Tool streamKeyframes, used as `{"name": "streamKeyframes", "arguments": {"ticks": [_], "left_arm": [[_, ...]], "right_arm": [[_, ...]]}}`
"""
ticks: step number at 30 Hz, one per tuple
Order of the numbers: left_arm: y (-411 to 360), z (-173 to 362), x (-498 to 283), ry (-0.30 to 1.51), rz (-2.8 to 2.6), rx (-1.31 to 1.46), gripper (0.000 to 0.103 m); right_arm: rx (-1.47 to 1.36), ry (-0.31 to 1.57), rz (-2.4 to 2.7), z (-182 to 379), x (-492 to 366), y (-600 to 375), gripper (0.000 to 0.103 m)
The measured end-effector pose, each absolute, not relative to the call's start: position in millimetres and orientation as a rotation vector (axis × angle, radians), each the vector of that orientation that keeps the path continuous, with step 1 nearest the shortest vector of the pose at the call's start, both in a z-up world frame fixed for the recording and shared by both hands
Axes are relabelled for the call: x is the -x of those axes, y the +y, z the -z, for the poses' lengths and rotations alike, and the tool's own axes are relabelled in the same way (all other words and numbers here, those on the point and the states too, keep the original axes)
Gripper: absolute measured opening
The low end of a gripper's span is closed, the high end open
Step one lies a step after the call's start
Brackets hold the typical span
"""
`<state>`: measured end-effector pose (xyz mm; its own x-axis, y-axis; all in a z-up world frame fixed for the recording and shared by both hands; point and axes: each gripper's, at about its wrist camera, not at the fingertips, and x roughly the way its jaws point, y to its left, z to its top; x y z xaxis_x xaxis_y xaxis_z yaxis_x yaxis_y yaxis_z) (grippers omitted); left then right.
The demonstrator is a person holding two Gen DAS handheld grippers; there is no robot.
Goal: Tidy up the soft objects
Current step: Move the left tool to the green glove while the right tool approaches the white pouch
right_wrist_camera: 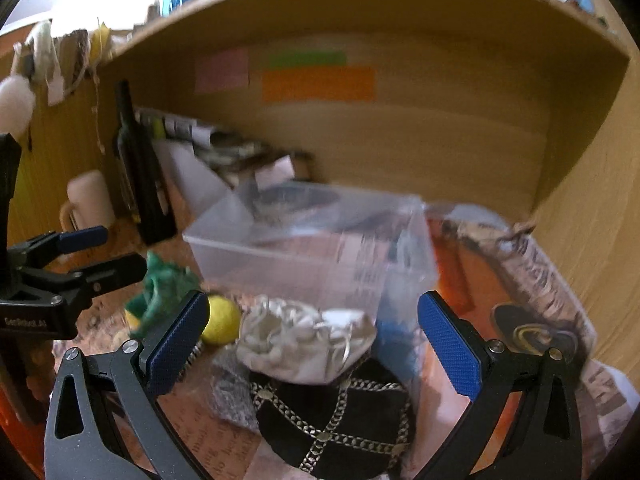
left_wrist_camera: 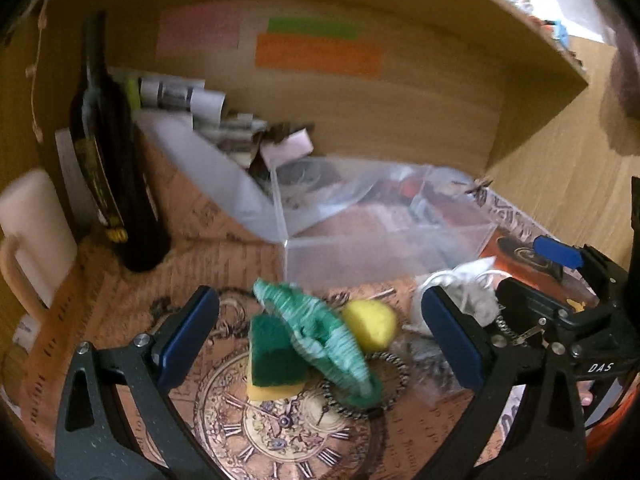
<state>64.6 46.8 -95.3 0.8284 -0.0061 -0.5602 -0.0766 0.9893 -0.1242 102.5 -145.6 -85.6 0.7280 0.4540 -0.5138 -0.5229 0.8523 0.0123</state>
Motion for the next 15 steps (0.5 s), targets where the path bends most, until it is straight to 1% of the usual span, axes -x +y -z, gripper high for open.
{"name": "streamKeyframes", "arguments": {"ticks": [1, 3, 4, 6, 8, 10, 11, 13, 14, 15], "left_arm": [[49.5, 98.6, -66.8, 0.606, -0.041, 0.155, 0.096], [55.5, 106.8, -73.2, 0.638, -0.049, 0.176, 0.087], [58.0, 110.5, -76.0, 0.653, -0.047, 0.187, 0.085], [61.8, 117.7, -80.0, 0.676, -0.042, 0.209, 0.082], [62.4, 123.4, -83.6, 0.696, -0.036, 0.213, 0.076], [60.9, 127.3, -86.9, 0.719, -0.024, 0.210, 0.065], [59.8, 130.0, -88.5, 0.729, -0.012, 0.211, 0.063], [58.0, 132.8, -90.5, 0.738, 0.004, 0.212, 0.052], [57.2, 133.9, -90.5, 0.740, 0.013, 0.212, 0.049], [56.5, 134.7, -90.8, 0.742, 0.023, 0.211, 0.043]], "right_arm": [[0.141, 0.542, -0.543, 88.0, -104.9, -144.8, 0.103], [0.147, 0.577, -0.548, 95.8, -111.2, -142.5, 0.097], [0.146, 0.591, -0.552, 98.9, -113.4, -142.5, 0.096], [0.146, 0.626, -0.558, 106.4, -120.4, -140.0, 0.089], [0.141, 0.650, -0.563, 112.2, -125.4, -139.2, 0.084], [0.133, 0.674, -0.568, 117.5, -129.8, -138.8, 0.081], [0.127, 0.686, -0.574, 119.6, -131.8, -138.3, 0.080], [0.125, 0.712, -0.584, 124.4, -135.6, -136.7, 0.077], [0.130, 0.723, -0.586, 126.3, -137.0, -135.6, 0.074], [0.134, 0.734, -0.593, 128.5, -138.1, -134.9, 0.067]]}}
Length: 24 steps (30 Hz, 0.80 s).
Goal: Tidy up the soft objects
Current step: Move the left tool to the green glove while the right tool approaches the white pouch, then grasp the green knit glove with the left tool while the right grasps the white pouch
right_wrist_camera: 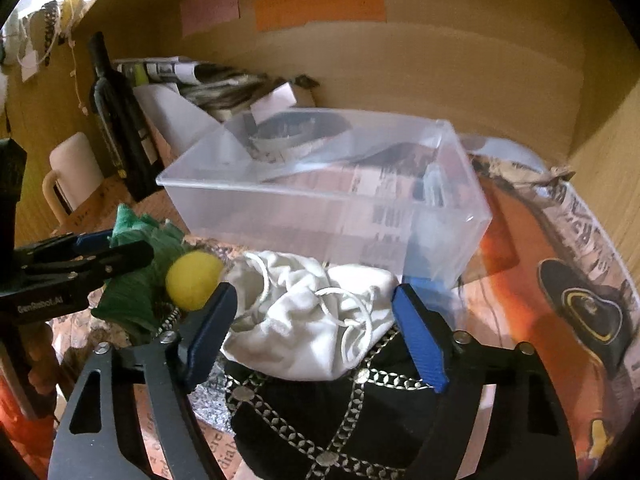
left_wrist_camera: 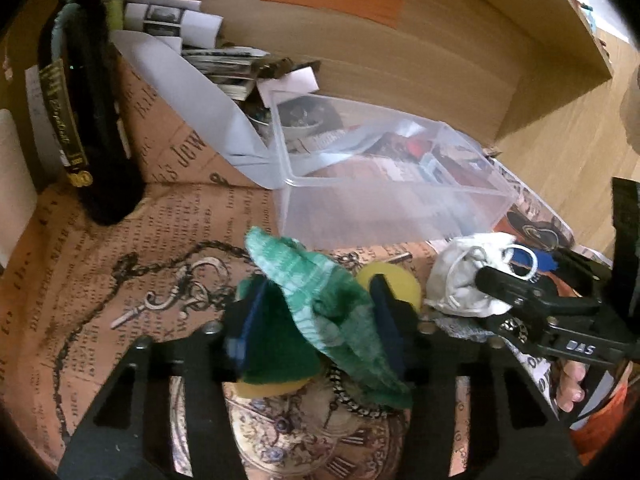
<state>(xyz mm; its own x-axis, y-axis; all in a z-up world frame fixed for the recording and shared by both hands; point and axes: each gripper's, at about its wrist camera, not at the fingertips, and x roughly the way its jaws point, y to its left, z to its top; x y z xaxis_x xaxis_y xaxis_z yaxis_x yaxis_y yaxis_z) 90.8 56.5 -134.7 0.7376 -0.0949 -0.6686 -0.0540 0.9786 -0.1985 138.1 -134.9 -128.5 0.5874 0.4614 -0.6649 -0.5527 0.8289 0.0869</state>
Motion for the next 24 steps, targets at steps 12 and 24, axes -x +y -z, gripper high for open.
{"name": "streamKeyframes", "arguments": {"ticks": [12, 24], "left_arm": [[53.7, 124.8, -82.0, 0.714, 0.057, 0.206, 0.018], [48.8, 67.8, -60.8, 0.549, 0.055, 0.150, 0.017]], "right_arm": [[0.149, 0.727, -0.613, 127.5, -134.9, -132.9, 0.014], [0.125, 0.534, -0.590, 72.2, -113.2, -155.9, 0.013]]}}
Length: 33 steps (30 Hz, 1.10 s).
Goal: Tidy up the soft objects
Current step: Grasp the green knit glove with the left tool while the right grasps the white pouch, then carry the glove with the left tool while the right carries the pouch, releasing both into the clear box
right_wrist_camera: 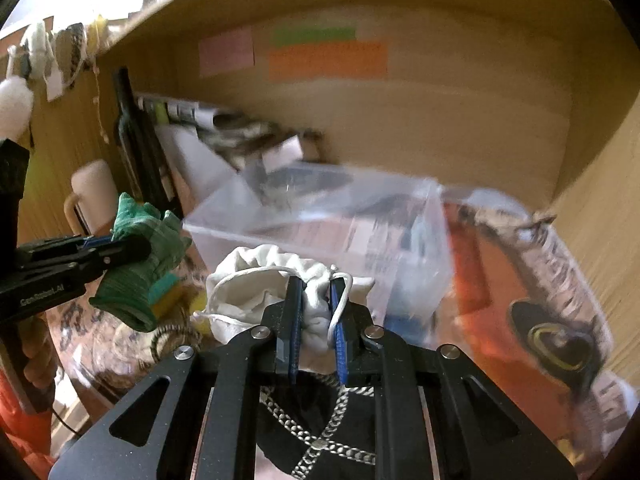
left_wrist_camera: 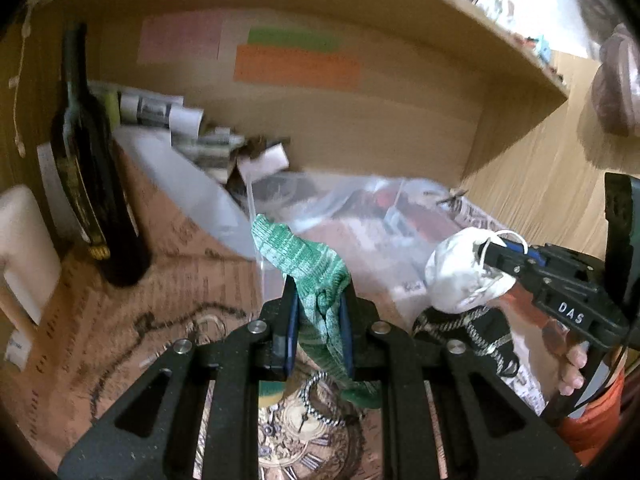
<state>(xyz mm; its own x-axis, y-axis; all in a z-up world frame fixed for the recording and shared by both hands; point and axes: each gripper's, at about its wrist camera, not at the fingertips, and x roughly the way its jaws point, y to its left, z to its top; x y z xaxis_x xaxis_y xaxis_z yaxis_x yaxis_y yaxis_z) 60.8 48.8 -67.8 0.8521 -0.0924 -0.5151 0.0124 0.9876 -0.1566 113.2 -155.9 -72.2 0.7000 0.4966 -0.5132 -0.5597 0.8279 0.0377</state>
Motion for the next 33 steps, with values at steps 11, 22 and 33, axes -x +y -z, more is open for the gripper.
{"name": "streamKeyframes", "arguments": {"ticks": [11, 22, 33], "left_arm": [[53.3, 31.1, -86.3, 0.452, 0.060, 0.176, 0.018], [52.0, 37.2, -146.9, 0.519, 0.020, 0.145, 0.018], [44.3, 66.7, -209.8, 0.662, 0.028, 0.107, 0.018]], "right_arm": [[0.090, 0.384, -0.535, 28.1, -121.6, -171.1, 0.013], [0.108, 0.439, -0.525, 35.3, -171.7, -159.5, 0.013], [0.165, 0.587, -0.519, 66.8, -220.1, -136.9, 0.013]]}}
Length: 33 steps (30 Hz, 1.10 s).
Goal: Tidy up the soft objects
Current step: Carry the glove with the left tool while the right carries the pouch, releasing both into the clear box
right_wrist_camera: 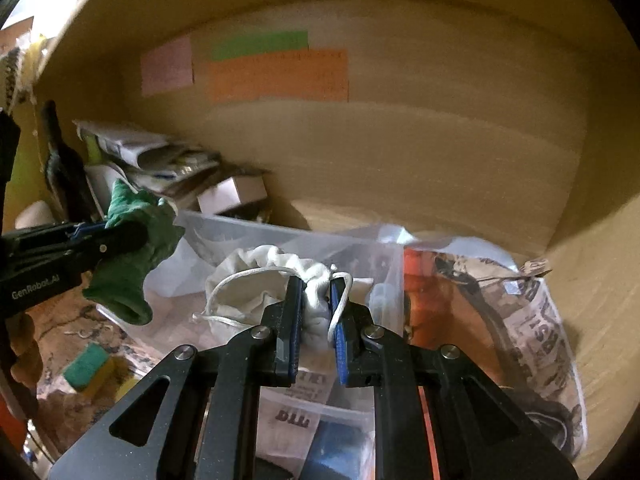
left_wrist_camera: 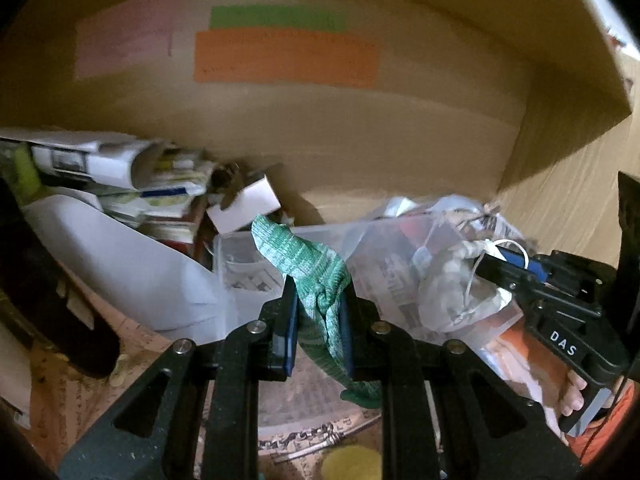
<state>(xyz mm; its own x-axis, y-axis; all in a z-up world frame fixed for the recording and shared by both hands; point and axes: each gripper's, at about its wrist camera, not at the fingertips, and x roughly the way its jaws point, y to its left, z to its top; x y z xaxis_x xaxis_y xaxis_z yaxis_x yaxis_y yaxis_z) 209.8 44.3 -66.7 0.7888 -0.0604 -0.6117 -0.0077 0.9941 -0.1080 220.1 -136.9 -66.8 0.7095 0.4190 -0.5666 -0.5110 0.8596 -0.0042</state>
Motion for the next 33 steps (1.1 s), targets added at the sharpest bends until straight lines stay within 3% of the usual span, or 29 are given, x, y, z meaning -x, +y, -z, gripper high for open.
{"name": "streamKeyframes", "arguments": {"ticks": [17, 19, 24, 33], "left_arm": [[37.1, 111.2, -243.0, 0.857, 0.065, 0.125, 0.020], [36.4, 110.7, -241.5, 0.861, 0.065, 0.131, 0.027], [33.9, 99.8, -226.6, 0.818, 0.053, 0.114, 0.048], [33.0, 59.9, -177.5, 0.686, 0.044, 0.092, 0.083]], "right_arm": [[0.240, 0.745, -0.535, 105.6, -242.8, -119.0, 0.014], [0.245, 0.761, -0.543, 106.0, -242.6, -118.7, 0.018], [0.264, 0.754, -0.550, 103.1, -234.5, -120.0, 0.057], [0.272, 0.677, -0.555, 79.6, -204.2, -133.2, 0.079]]}}
